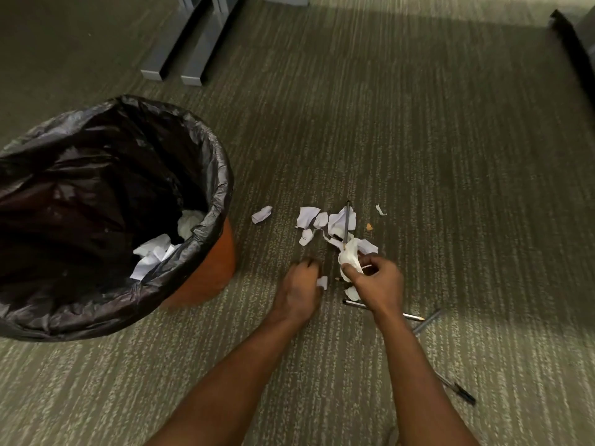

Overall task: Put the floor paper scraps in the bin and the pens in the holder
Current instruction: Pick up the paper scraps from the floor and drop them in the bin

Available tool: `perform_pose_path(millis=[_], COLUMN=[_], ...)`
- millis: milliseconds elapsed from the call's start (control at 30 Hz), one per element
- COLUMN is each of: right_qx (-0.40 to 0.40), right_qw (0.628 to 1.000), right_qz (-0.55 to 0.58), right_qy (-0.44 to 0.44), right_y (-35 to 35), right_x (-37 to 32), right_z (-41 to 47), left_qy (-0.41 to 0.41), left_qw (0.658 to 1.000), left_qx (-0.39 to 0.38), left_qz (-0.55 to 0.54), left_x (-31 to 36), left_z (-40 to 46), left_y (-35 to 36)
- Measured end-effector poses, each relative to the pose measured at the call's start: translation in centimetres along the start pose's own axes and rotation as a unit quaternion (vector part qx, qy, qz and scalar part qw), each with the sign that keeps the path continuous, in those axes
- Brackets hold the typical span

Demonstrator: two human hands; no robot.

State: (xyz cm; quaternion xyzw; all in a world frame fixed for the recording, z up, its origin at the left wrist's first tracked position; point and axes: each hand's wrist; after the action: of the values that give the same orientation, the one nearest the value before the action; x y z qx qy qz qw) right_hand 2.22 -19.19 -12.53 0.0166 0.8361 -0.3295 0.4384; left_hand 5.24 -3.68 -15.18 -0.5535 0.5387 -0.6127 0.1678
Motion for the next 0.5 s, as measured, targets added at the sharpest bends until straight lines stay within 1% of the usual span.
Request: perform_pose_path(millis=[67,133,267,333,367,433,500], right_qx=[-0.052,-0.085,-0.130,-0.135,-0.135,-0.139,-0.142], right_qw=[0.997,0.990,0.969,0.960,0.953,0.937,0.930], right_qz=[0.060,0.111,0.209,0.240,0.262,0.303,0.317], right_qy=[0.009,0.018,0.039,0.058,0.075,0.103,0.119], right_y=[-0.5,-0.8,-0.7,-0.2,0.1,0.7,1.1], right_x=[-0.2,-0.2,-0.3,-0.3,-0.4,-0.5,-0.8], right_z=[0.2,0.5,0.5,0.1,0.0,-0.2,-0.2], left_qy=[-0.014,-0.043,-0.147,-0.148,-0.149,-0.180,-0.209], left_qw=[0.999,0.997,0.975,0.964,0.961,0.956,0.950], left_qx=[0.025,0.064,0.153,0.203,0.215,0.212,0.218], left_qz=[-0.016,-0.030,-0.062,-0.089,-0.092,-0.094,-0.085], left_x=[-0.5,-0.8,-1.9,-2.5,-3.1,-4.5,-5.9], left_z=[-0.1,0.2,2.2,3.3,4.0,5.9,7.9], left_y=[-0.1,-0.6,-2.5,-3.7,-4.4,-5.5,-6.5])
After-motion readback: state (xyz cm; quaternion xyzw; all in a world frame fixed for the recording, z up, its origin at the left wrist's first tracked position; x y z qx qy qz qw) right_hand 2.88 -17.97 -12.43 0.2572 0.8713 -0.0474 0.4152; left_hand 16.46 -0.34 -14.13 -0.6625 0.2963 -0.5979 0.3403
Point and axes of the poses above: each hand's wrist, its own z-axis towards the middle knuckle, its own y-axis out of the palm, x = y × z, and after that the axes turned 8 degrees about y, right-handed
